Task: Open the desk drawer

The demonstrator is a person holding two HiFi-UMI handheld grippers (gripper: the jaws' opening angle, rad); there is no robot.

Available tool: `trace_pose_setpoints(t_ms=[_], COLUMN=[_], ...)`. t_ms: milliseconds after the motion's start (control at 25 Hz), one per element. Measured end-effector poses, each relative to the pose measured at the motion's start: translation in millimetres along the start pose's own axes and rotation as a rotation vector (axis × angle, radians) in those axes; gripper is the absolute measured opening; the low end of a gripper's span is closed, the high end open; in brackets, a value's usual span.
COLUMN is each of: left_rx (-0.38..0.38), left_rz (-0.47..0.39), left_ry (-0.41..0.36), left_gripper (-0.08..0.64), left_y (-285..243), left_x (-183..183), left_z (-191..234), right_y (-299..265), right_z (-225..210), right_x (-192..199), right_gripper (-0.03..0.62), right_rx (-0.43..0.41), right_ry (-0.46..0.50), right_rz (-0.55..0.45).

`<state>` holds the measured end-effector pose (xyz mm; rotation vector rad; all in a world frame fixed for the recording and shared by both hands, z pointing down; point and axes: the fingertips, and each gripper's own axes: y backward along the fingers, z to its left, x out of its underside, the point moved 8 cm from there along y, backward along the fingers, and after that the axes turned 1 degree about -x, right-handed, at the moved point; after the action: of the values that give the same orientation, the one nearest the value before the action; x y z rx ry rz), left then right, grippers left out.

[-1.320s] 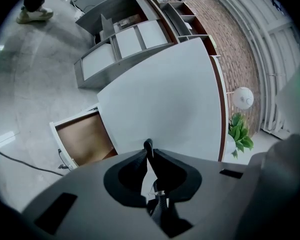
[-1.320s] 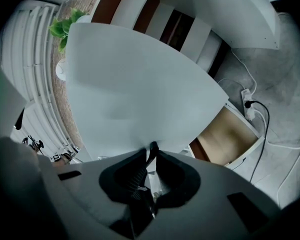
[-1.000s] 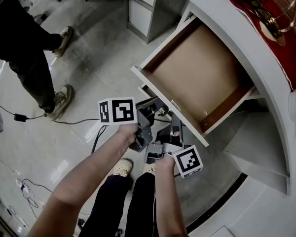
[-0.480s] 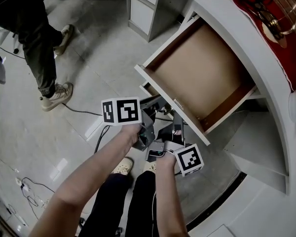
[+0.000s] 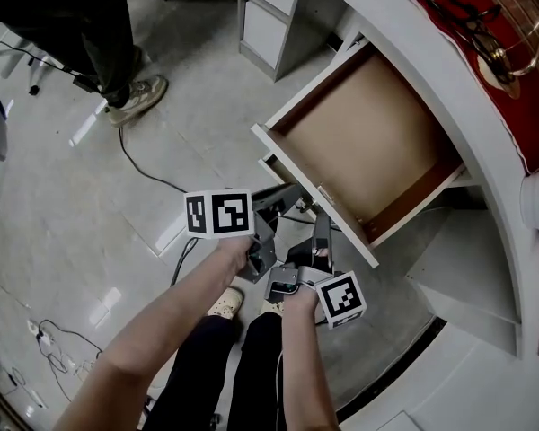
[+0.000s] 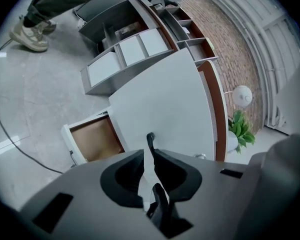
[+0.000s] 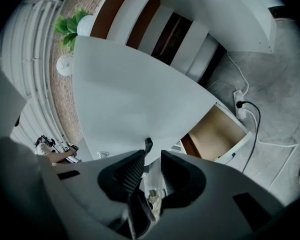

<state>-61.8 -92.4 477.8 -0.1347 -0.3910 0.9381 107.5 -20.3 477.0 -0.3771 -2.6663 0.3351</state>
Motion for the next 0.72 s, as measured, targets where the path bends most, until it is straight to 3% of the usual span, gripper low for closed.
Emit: trace_pose_setpoints(t_ms=[120, 280, 520, 720], left_rx=[-0.017, -0.035, -0.002, 0.014], left_rz=[0.020, 0.044, 0.082, 0.083], left_ry=[-0.008, -0.035, -0.129, -0.223], left_gripper=[0.048, 0.048, 0.046, 0.031], left_y=[13.1, 35.7, 65.4, 85.7], left_x=[7.7, 16.9, 25.6, 24.6], left_z=[1.4, 0.0, -25.1, -66.4], right_y=[9.6, 24.8, 46.4, 56.6], right_z=[-0.8, 2.9, 33.1, 78.9], right_x=[10.8, 22.2, 25.1, 16.4], right_gripper=[0.092, 0.091, 0.086, 0.021], right_rx=[0.024, 0.056, 0.028, -0.022], right_ry=[-0.050, -0.046, 0.097, 0.205], right_rz=[0.018, 0.058, 0.137, 0.199])
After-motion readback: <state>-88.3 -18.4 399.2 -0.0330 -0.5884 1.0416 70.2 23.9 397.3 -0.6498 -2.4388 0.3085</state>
